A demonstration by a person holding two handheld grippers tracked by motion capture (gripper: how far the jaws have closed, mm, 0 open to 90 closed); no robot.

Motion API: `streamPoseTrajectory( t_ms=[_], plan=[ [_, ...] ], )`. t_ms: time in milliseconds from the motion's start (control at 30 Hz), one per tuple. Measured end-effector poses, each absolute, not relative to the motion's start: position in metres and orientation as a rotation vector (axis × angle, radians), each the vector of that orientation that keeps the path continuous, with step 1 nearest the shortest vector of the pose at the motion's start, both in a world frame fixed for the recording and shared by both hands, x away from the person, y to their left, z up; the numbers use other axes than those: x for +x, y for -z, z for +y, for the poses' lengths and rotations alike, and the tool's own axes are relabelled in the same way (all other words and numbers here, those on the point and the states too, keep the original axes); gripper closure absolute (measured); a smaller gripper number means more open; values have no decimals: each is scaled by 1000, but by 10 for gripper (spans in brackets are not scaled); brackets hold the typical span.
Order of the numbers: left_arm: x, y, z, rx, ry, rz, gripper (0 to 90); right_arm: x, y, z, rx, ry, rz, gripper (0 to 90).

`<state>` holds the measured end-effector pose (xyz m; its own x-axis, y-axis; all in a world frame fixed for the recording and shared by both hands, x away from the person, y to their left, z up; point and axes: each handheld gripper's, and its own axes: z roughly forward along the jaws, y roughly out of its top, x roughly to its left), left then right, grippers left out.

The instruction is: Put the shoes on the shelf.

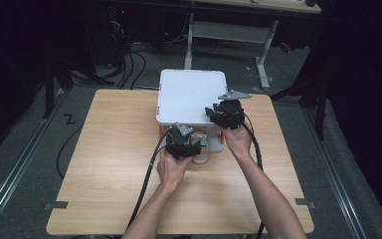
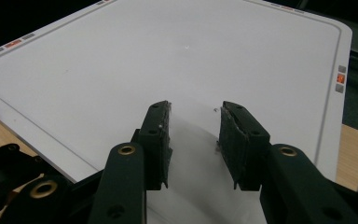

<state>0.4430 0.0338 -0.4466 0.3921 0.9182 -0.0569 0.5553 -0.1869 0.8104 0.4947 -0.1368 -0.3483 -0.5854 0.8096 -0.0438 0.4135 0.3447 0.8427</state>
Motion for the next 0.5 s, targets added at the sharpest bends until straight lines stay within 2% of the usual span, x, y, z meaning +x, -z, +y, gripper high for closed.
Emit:
streamPoseTrajectory(
  t_ms=[267, 500],
  plan=[
    [439, 445, 33, 1872, -595, 1262, 220, 495, 348, -136, 1061, -1145, 2153, 630],
    [422, 431, 35, 1827, -608, 1242, 152, 494, 348, -136, 1061, -1145, 2153, 630]
  ],
)
